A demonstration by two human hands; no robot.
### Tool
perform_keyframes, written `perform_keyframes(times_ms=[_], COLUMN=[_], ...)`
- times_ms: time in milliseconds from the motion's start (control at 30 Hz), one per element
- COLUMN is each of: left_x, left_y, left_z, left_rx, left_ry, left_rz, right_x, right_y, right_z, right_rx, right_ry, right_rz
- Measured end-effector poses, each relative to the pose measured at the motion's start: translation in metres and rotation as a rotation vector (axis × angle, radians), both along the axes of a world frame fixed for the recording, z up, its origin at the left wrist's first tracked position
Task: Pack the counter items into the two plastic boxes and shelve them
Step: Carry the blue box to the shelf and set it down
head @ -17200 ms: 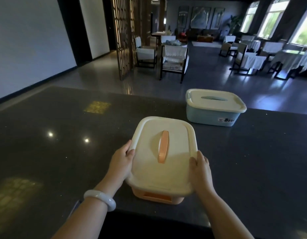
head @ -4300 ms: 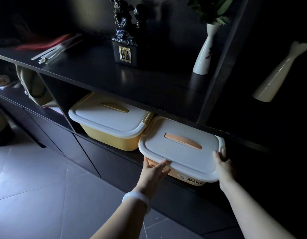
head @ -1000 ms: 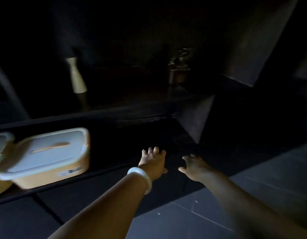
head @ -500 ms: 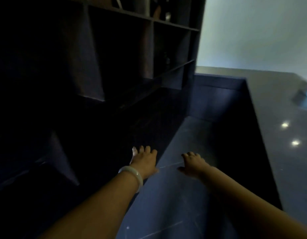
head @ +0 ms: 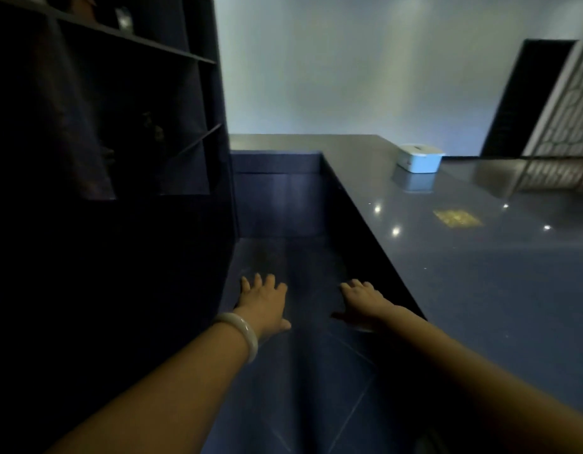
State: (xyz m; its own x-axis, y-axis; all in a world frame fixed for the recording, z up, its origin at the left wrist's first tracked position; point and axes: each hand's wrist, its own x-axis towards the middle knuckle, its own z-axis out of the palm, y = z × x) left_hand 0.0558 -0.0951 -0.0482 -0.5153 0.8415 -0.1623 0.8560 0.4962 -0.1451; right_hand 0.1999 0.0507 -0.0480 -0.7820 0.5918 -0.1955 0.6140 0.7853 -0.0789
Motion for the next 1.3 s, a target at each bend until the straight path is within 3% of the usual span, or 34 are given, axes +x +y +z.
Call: perform_keyframes(times_ms=[533, 933, 1067, 1300], left_x=[-0.201, -0.391, -0.439, -0.452], left_y=[0.367, 0.628, 0.728, 0.89], left_z=[0.025, 0.0, 0.008, 0.003], left_rx=[0.006, -0.002, -0.006, 0.004], left_ry=[0.021, 0.054, 0.053, 0.051], left_rz=[-0.193, -0.361, -0.478, -0.719], right_x=[-0.201, -0.36, -0.389, -0.389], right_y=[0.348, 0.584, 0.664, 0.788], right_z=[0.004, -0.017, -0.012, -0.025], right_rx=[-0.021, -0.064, -0.058, -0.121], right_ry=[0.015, 0.001, 0.007, 0.012], right_rz=[-0.085, -0.246, -0.371, -0.587])
